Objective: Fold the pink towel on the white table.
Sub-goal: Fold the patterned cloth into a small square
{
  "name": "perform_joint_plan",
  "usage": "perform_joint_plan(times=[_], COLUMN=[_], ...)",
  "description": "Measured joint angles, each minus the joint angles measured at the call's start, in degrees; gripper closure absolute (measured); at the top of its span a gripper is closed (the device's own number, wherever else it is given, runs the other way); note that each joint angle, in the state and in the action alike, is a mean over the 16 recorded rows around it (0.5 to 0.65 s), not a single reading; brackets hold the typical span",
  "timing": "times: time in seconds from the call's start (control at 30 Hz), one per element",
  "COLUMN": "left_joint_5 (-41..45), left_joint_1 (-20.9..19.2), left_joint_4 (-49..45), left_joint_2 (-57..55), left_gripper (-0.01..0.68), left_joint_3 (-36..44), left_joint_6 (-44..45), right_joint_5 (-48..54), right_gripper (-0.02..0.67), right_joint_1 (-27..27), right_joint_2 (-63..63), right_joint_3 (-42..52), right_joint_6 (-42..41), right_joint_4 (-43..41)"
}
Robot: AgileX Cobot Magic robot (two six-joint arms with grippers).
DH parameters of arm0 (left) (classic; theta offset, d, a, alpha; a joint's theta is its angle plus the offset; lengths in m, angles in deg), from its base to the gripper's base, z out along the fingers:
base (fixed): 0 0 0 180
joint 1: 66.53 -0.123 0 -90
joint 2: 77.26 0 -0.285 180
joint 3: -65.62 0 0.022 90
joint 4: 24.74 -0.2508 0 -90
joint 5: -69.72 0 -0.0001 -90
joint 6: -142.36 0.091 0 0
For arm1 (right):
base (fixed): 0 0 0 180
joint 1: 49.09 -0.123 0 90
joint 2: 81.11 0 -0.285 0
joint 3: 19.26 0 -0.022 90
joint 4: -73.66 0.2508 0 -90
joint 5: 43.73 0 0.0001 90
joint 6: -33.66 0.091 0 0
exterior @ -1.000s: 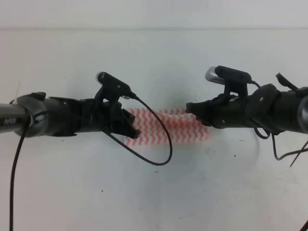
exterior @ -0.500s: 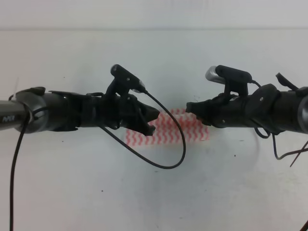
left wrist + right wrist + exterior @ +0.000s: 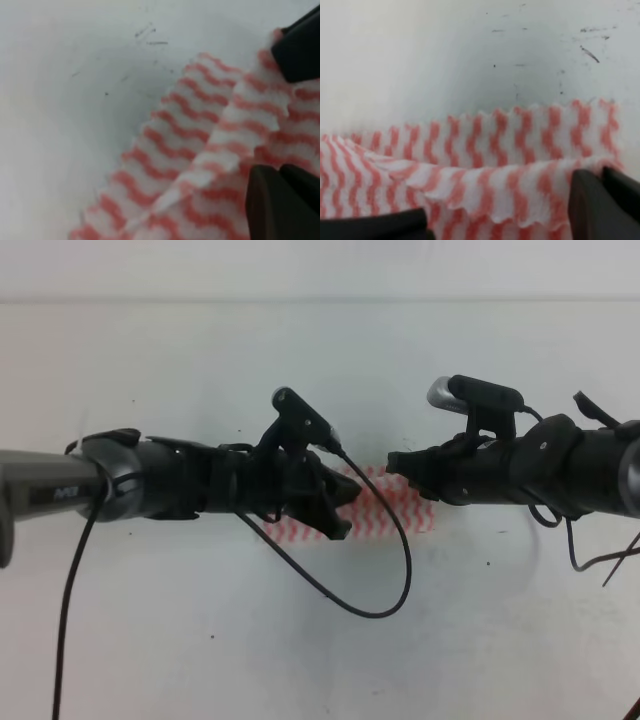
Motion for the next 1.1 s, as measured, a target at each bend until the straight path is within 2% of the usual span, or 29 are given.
perform_joint_plan(times=[0.77,1.1], left_joint_5=[3.8,1.6], left_joint_1=[1.5,2.1], left_joint_4=[-3.5,-2.3], left_joint_2=[-4.0,-4.9], left_gripper=[0.667,0.667], left_joint_3=[-3.3,-4.4], left_joint_6=[-0.2,0.7], right_joint_5=[0.1,0.2], right_gripper=[0.666,0.666], right_joint_1=[0.0,0.0], right_joint_2=[-0.1,-0.1], right_joint_3=[0.0,0.0], right_joint_6=[0.0,0.0], right_joint_4=[-0.1,-0.2])
